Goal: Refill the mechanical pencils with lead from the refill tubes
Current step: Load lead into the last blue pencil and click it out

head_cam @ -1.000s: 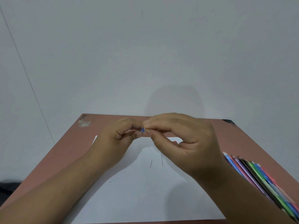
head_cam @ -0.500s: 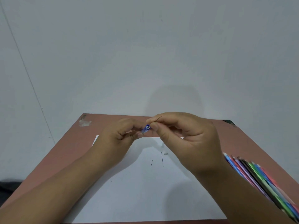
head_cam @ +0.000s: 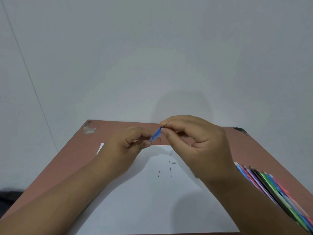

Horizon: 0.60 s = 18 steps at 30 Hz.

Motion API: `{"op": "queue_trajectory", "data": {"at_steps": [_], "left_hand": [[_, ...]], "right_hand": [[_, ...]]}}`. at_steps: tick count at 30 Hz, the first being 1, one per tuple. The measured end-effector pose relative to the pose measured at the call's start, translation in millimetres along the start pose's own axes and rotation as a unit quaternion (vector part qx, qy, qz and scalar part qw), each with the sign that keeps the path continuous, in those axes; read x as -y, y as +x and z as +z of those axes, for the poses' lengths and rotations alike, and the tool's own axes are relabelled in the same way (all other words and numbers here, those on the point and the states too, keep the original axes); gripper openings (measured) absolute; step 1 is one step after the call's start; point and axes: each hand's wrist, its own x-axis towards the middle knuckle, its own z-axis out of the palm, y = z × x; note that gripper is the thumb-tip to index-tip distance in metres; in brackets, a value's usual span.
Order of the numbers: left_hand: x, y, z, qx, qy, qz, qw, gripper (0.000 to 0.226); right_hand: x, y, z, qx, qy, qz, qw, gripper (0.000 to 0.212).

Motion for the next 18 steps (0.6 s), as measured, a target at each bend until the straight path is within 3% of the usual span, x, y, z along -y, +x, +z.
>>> {"op": "queue_trajectory", "data": {"at_steps": [10, 14, 16, 18], "left_hand": [[0.1, -0.4, 1.0, 0.016, 0.003, -0.020, 1.000, 0.017], [-2.6, -0.2, -1.3, 0.016, 0.018, -0.054, 0.998, 0.016], [-4.2, -0.3, -3.2, 0.018, 0.016, -0.092, 0.995, 0.023], [-5.2, -0.2, -4.0, 0.012, 0.017, -0.121, 0.992, 0.025]], "right_hand": [[-3.7, -0.8, 0.5, 0.003, 0.013, 0.101, 0.995, 0.015], [-8.3, 4.2, -7.8, 0.032, 0.007, 0.212, 0.977, 0.019], [-20.2, 4.4, -12.8, 0.077, -0.068, 0.265, 0.959, 0.019], [-31.6, 3.5, -16.6, 0.177, -0.164, 0.299, 0.923, 0.017]]}}
